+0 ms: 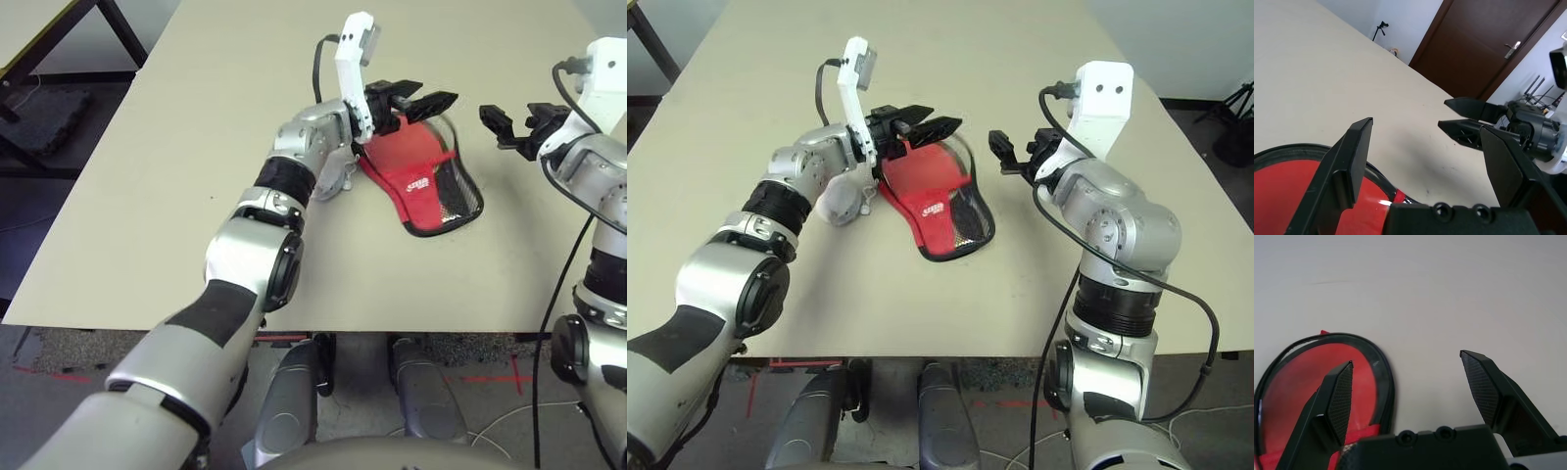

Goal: Store the ping-pong paddle in its case and zip it.

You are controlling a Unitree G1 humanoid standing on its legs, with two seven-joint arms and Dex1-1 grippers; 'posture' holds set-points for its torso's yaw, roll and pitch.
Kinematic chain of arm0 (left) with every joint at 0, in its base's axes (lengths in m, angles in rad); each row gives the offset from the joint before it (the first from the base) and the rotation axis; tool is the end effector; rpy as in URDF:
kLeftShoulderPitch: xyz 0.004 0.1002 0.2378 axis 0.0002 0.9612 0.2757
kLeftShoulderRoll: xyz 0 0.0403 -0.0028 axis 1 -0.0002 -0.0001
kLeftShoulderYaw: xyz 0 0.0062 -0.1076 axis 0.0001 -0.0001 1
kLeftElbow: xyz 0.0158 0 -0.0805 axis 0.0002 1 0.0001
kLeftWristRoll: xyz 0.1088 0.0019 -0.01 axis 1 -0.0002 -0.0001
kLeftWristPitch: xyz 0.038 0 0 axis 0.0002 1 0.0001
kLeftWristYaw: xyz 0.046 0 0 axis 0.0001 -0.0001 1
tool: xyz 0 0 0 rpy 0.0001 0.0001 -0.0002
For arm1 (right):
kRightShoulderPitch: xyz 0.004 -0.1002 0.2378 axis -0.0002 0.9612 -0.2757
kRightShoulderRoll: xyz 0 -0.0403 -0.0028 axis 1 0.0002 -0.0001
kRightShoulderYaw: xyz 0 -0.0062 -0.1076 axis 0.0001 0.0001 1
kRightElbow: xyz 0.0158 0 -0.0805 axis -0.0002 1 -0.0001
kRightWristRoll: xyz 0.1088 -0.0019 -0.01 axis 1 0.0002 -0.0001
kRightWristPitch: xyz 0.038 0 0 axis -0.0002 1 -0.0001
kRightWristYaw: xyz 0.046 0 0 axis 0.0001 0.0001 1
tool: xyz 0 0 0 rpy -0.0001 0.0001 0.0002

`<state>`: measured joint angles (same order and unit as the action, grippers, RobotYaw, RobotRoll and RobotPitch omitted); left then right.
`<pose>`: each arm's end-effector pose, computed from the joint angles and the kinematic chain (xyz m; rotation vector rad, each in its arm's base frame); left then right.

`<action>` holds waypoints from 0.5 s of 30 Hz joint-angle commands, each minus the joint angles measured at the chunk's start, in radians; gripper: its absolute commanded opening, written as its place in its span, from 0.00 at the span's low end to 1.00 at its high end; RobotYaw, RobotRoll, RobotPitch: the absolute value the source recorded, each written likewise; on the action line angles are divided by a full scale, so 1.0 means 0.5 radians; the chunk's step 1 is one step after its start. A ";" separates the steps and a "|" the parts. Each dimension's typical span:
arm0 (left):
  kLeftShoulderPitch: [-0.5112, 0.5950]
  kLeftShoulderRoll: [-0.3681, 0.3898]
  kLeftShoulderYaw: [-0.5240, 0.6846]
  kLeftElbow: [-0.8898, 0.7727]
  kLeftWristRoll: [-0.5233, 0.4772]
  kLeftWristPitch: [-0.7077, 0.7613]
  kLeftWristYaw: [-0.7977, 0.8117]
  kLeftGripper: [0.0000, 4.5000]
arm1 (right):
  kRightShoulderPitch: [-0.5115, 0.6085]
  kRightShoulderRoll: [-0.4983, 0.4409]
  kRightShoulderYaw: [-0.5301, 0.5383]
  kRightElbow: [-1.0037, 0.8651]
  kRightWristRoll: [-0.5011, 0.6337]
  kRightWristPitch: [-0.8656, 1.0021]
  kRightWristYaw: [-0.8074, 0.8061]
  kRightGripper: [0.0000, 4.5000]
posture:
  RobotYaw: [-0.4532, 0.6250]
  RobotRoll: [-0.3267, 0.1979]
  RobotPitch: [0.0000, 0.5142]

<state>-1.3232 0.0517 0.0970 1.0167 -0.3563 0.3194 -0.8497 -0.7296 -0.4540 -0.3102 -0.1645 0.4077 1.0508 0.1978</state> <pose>0.3859 0.0690 0.2313 -0.2408 -0.0045 -1.1385 0.2813 -0.2282 0.2421 0.0504 0.0676 0.1898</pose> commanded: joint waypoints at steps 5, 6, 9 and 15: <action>0.161 0.124 -0.096 -0.593 0.036 0.300 -0.010 1.00 | 0.001 0.281 -0.438 -0.008 0.320 0.454 -0.124 1.00 | 0.37 0.62 0.45; 0.217 0.154 -0.137 -0.705 0.063 0.324 -0.009 1.00 | 0.011 0.307 -0.479 -0.021 0.346 0.515 -0.139 1.00 | 0.38 0.62 0.45; 0.391 0.247 -0.240 -1.025 0.110 0.410 0.016 1.00 | 0.060 0.350 -0.547 -0.068 0.380 0.624 -0.176 1.00 | 0.38 0.62 0.45; 0.762 0.448 -0.362 -1.505 0.155 0.556 0.051 1.00 | 0.169 0.326 -0.651 -0.129 0.355 0.816 -0.227 1.00 | 0.40 0.62 0.47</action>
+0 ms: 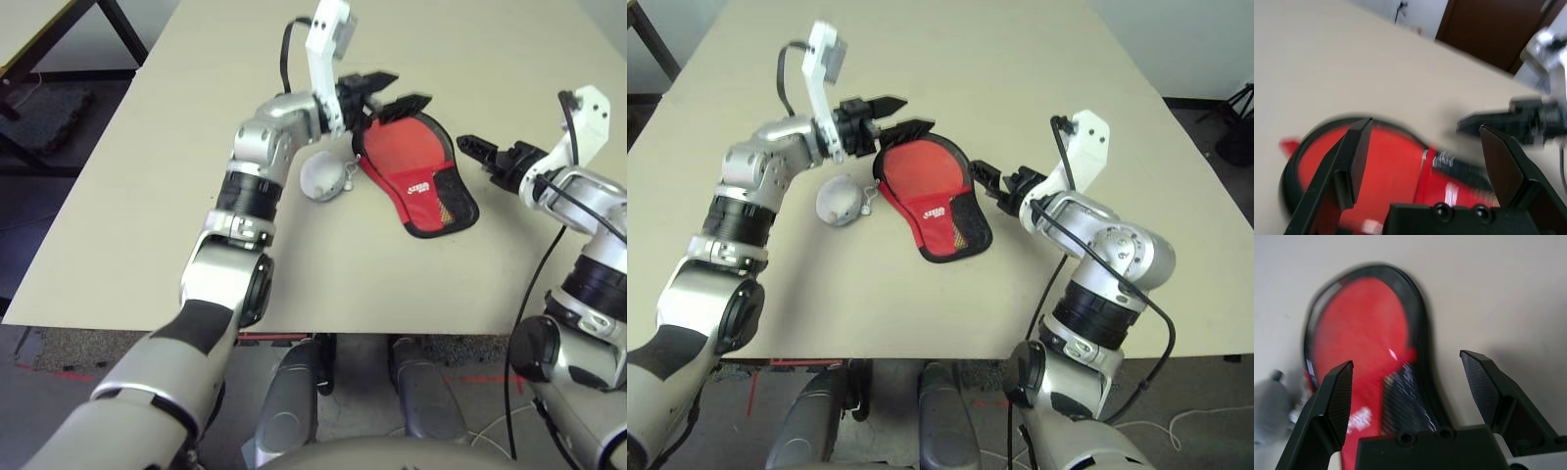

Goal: Store the ping-pong paddle in its case and zip it.

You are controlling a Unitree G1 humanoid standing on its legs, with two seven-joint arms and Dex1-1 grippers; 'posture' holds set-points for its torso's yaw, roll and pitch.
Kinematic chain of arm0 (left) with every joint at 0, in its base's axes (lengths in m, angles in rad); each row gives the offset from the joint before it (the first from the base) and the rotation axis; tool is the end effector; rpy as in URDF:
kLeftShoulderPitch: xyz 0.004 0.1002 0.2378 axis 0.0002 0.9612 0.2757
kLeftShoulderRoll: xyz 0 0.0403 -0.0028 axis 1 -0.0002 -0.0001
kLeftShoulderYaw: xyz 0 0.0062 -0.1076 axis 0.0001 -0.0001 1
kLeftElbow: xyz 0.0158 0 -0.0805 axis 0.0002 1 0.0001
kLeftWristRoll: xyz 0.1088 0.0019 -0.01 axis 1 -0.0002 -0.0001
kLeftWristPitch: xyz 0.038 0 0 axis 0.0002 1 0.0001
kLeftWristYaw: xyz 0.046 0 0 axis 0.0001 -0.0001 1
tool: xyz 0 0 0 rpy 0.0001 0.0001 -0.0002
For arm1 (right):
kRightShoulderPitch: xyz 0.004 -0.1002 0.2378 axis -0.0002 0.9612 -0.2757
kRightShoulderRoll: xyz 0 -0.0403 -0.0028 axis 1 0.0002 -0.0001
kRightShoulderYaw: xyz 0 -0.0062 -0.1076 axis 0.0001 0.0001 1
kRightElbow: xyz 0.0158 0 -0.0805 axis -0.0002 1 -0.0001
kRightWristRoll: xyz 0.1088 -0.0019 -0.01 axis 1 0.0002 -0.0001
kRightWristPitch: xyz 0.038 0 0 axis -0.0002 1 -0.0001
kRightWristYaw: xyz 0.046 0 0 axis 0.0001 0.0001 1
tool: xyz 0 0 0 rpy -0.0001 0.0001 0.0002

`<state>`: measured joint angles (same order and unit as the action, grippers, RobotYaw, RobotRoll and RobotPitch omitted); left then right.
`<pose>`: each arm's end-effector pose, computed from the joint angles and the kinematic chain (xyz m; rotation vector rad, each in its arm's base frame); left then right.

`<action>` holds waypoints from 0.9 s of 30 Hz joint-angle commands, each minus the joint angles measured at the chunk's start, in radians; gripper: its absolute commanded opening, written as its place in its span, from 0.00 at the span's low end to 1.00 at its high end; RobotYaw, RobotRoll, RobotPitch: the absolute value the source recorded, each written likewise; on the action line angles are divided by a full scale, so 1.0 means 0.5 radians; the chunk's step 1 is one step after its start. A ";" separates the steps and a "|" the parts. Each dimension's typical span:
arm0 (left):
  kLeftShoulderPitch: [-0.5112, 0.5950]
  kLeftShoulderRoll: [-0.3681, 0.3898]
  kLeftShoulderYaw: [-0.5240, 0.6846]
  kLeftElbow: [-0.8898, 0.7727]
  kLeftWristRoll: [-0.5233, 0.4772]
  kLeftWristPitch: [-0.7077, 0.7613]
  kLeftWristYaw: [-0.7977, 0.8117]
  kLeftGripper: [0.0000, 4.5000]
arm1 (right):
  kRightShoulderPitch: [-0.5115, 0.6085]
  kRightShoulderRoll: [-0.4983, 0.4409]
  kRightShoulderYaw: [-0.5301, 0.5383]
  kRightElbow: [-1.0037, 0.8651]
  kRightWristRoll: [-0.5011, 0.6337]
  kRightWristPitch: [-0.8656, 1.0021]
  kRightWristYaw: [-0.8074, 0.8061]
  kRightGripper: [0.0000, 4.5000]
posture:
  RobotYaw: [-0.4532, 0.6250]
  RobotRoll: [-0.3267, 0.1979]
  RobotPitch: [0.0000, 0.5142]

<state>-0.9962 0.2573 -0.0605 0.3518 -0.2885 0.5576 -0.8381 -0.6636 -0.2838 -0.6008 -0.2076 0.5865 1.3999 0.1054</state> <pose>0.3501 0.1247 0.2325 0.0931 -0.0119 -1.0618 0.2626 -0.2413 0.2029 0.4439 0.3259 0.2156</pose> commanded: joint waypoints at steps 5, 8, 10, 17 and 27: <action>0.310 0.090 -0.068 -0.420 0.012 0.181 0.088 1.00 | -0.002 0.049 -0.257 -0.101 -0.067 0.373 -0.124 1.00 | 0.40 0.62 0.46; 0.367 0.090 -0.070 -0.484 0.001 0.215 0.113 1.00 | 0.000 0.111 -0.309 -0.113 -0.057 0.427 -0.174 1.00 | 0.40 0.62 0.46; 0.391 0.093 -0.081 -0.511 0.004 0.223 0.118 1.00 | 0.007 0.169 -0.355 -0.111 -0.031 0.429 -0.207 1.00 | 0.40 0.62 0.46; 0.415 0.086 -0.092 -0.564 -0.013 0.267 0.144 1.00 | 0.061 0.299 -0.523 -0.019 0.164 0.429 -0.301 1.00 | 0.40 0.62 0.46; 0.393 0.086 -0.105 -0.547 -0.019 0.274 0.143 1.00 | 0.383 0.122 -0.404 0.355 1.086 0.429 -0.565 1.00 | 0.40 0.62 0.46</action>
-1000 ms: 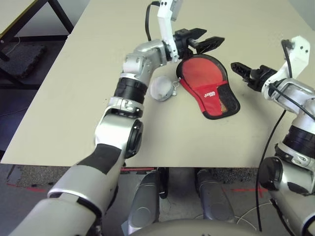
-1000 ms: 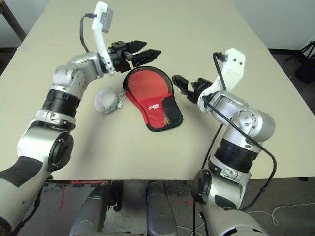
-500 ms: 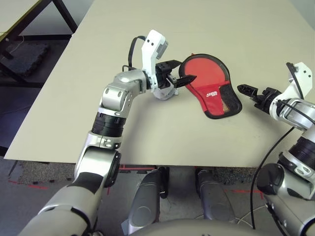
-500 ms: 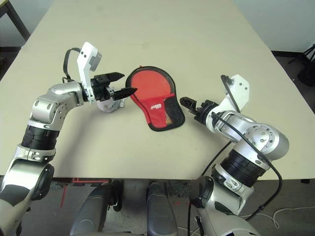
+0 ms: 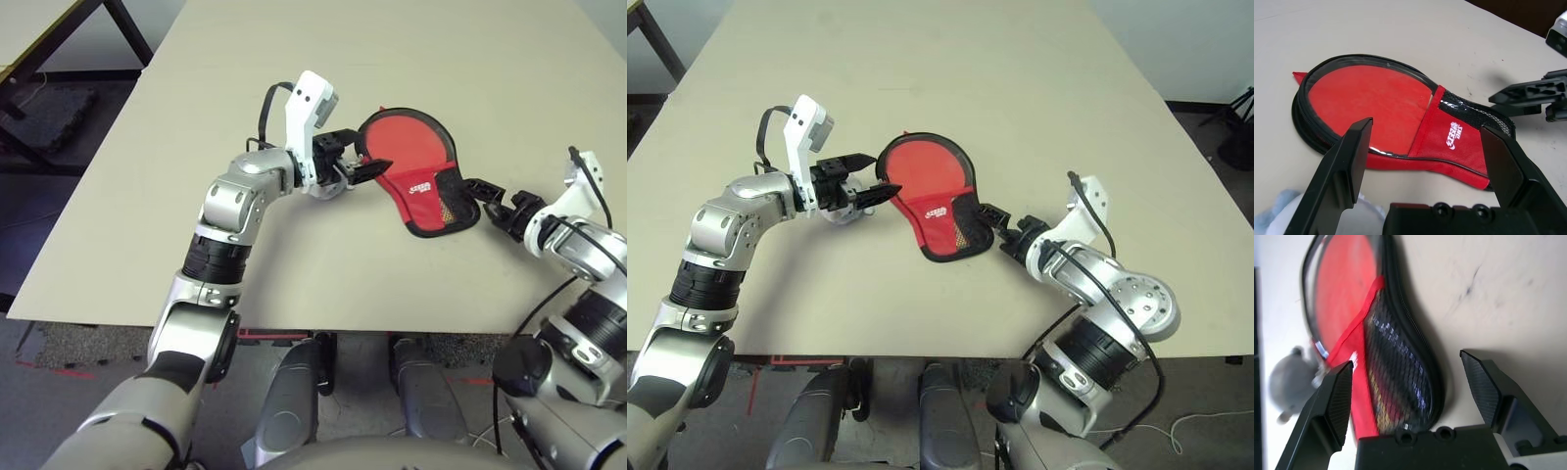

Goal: Store the ping-pong paddle in its case and zip it.

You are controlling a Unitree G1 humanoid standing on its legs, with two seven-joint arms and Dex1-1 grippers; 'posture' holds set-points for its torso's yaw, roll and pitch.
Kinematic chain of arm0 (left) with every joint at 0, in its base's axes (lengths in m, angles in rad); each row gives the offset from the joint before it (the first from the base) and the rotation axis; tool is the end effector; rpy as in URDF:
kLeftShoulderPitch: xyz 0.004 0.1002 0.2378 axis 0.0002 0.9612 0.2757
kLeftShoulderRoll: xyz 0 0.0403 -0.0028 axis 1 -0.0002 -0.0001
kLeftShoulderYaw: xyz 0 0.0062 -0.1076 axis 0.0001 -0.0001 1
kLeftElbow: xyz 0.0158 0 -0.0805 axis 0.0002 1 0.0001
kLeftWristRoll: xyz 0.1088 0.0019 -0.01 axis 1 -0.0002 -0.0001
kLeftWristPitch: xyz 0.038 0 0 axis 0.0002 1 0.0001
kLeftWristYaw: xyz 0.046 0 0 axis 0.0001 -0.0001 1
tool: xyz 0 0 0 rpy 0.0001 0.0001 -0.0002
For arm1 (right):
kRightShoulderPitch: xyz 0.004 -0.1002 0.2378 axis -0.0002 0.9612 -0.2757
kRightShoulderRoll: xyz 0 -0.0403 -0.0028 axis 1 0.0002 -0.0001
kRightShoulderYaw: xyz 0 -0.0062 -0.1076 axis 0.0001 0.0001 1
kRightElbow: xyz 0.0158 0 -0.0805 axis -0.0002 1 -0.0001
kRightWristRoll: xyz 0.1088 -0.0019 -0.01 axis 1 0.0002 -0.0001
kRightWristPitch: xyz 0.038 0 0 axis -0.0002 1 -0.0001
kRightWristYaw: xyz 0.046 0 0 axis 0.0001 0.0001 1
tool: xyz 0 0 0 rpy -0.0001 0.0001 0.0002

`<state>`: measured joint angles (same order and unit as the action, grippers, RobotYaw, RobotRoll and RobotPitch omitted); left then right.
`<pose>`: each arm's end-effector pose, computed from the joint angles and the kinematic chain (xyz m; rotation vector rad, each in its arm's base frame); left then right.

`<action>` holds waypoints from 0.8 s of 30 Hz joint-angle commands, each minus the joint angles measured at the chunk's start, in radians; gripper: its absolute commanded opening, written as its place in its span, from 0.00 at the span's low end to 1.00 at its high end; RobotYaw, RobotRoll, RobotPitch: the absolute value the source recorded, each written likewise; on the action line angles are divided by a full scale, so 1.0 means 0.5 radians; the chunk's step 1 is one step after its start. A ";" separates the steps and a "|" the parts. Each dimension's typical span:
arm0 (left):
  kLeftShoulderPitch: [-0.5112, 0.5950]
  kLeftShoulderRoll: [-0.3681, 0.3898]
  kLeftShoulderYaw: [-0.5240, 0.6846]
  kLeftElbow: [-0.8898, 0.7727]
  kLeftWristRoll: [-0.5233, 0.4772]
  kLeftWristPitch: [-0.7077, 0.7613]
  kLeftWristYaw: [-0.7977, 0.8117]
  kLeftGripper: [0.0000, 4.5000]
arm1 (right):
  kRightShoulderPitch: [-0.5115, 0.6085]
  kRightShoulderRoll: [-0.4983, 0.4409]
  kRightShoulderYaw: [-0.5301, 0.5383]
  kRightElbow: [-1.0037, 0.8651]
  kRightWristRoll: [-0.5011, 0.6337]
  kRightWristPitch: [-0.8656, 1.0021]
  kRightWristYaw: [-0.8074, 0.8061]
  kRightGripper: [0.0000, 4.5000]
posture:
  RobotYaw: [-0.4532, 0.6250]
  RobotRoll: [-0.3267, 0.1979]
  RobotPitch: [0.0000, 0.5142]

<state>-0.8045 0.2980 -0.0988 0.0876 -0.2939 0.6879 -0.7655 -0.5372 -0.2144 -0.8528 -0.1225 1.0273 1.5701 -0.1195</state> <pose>0.3220 0.1330 0.2068 0.1239 0.0731 -1.0092 0.2365 -0.2597 0.1564 0.8083 0.4873 0.2995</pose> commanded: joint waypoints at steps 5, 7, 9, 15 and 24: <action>0.002 -0.007 -0.033 -0.017 -0.013 0.017 0.005 1.00 | 0.168 -0.143 0.266 0.405 0.496 0.089 -0.200 1.00 | 0.40 0.62 0.46; 0.003 -0.007 -0.035 -0.021 -0.014 0.019 0.006 1.00 | 0.165 -0.190 0.334 0.487 0.577 0.089 -0.198 1.00 | 0.40 0.62 0.46; 0.003 -0.006 -0.034 -0.026 -0.019 0.026 0.009 1.00 | 0.124 -0.191 0.330 0.581 0.578 0.089 -0.217 1.00 | 0.40 0.62 0.47; 0.004 -0.003 -0.035 -0.030 -0.026 0.035 0.021 1.00 | 0.020 -0.136 0.346 0.752 0.544 0.089 -0.212 1.00 | 0.41 0.62 0.48; 0.000 -0.003 -0.039 -0.040 -0.042 0.053 0.040 1.00 | -0.016 -0.046 0.524 0.801 0.484 0.089 -0.098 1.00 | 0.41 0.62 0.49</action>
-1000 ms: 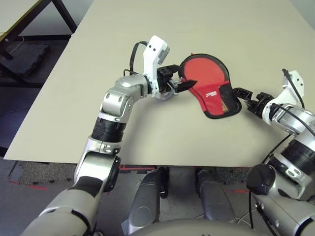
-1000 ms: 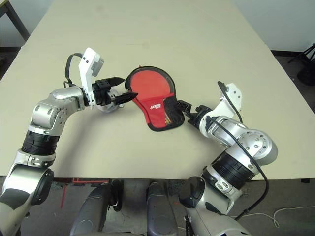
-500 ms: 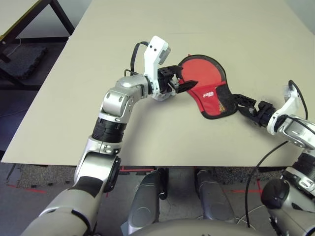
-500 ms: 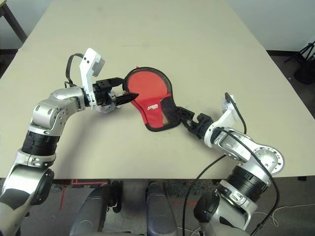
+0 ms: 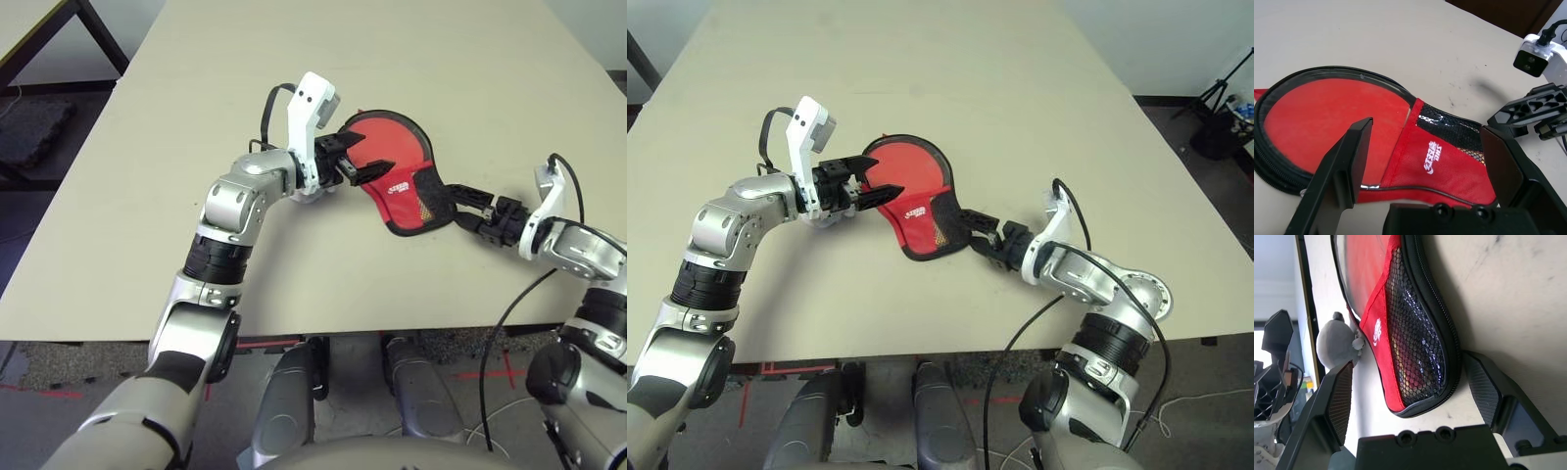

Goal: Store the ping-pong paddle in its case and zip it.

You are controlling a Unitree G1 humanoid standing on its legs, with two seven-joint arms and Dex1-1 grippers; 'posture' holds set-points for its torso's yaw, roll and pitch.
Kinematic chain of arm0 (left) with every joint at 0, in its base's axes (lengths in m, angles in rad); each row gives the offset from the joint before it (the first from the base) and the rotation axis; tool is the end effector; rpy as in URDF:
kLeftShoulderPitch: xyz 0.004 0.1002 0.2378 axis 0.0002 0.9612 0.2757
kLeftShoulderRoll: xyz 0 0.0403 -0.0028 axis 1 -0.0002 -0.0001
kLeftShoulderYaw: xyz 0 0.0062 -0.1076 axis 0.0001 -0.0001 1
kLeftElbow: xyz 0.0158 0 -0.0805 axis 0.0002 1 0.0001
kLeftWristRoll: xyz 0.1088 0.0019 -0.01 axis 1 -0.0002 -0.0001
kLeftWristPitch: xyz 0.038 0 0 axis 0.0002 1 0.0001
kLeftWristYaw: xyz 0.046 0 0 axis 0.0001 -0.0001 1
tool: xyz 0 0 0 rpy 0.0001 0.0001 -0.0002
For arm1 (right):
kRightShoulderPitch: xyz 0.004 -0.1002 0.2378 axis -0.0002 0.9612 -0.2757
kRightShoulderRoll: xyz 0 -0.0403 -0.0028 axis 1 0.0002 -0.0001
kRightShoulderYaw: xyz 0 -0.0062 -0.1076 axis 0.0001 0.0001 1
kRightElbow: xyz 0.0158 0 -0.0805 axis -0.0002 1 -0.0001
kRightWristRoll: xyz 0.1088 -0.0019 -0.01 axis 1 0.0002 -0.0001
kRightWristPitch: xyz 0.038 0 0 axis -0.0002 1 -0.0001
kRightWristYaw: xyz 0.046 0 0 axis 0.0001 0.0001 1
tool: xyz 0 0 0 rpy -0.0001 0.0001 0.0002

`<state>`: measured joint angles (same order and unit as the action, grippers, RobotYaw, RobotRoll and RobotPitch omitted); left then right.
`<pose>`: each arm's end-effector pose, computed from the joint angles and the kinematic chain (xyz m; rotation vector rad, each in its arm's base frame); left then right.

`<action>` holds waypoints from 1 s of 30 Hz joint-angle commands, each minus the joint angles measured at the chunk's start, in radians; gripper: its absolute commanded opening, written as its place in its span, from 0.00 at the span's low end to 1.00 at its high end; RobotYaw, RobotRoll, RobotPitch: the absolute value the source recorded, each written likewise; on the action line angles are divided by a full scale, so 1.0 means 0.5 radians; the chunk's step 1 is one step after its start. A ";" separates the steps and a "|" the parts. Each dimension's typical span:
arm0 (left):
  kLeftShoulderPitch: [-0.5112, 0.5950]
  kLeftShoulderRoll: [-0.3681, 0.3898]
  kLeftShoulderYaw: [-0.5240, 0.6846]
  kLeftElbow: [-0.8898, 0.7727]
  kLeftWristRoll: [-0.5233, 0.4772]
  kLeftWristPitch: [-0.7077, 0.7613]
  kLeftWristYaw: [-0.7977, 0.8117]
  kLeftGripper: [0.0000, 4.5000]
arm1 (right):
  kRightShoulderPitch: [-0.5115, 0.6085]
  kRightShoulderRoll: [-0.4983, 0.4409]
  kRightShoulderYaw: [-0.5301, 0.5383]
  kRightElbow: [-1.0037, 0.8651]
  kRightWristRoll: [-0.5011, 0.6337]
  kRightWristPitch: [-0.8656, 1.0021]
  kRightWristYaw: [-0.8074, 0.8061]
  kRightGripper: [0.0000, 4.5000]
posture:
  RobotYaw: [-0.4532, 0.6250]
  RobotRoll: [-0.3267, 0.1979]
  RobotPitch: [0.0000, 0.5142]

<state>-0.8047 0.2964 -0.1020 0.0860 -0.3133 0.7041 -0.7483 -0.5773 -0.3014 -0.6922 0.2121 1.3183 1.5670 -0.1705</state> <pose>0.3216 0.1315 0.2060 0.1063 0.0850 -1.0070 0.2644 -0.2474 0.1434 0.9489 0.6776 0.5643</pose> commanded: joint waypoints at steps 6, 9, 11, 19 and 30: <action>0.006 -0.014 -0.036 -0.048 -0.011 0.030 0.020 1.00 | 0.022 0.208 0.277 0.133 -0.172 0.092 0.062 1.00 | 0.41 0.62 0.50; 0.014 -0.020 -0.038 -0.055 -0.015 0.036 0.026 1.00 | -0.011 0.235 0.291 0.152 -0.229 0.063 0.085 1.00 | 0.42 0.62 0.50; 0.017 -0.020 -0.034 -0.058 -0.016 0.040 0.029 1.00 | -0.027 0.246 0.297 0.156 -0.270 0.034 0.101 1.00 | 0.42 0.62 0.50; 0.025 -0.018 0.000 -0.050 -0.023 0.043 0.065 1.00 | -0.034 0.286 0.291 0.101 -0.416 -0.003 0.159 0.54 | 0.42 0.62 0.50; 0.016 0.054 0.179 -0.029 0.006 0.071 0.285 1.00 | 0.050 0.349 0.224 -0.217 -0.471 0.090 0.106 0.01 | 0.42 0.62 0.51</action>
<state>-0.8046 0.3104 -0.0406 0.0780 -0.3169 0.7270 -0.6350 -0.6028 -0.1494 -0.6035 0.0982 1.1104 1.5642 -0.0885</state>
